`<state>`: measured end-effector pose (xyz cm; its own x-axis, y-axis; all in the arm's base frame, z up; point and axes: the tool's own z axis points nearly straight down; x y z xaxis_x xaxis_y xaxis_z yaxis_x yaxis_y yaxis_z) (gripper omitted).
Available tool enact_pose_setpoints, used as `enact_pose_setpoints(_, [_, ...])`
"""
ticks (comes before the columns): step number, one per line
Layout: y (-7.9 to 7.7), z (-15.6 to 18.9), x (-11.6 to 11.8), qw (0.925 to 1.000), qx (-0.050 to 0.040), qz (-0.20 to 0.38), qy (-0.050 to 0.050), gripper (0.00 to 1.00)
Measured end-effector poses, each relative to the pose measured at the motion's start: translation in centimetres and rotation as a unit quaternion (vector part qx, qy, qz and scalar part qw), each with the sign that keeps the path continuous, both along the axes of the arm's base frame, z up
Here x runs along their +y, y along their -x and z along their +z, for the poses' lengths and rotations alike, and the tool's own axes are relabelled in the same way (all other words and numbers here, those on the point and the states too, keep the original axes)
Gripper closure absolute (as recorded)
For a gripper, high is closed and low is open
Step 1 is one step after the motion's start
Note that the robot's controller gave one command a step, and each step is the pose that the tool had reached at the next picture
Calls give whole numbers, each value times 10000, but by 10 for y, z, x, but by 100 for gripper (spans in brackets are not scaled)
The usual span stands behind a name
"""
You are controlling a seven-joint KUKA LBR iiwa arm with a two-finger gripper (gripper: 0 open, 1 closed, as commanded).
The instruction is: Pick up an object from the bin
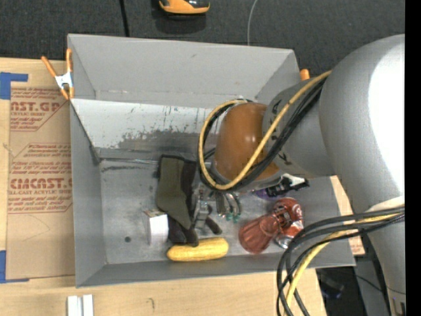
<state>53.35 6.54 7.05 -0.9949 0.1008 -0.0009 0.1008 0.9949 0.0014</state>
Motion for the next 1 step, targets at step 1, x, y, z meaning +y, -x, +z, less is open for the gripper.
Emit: enact_pose_setpoints(1, [0, -1, 0, 10000, -2, 2, 1, 0])
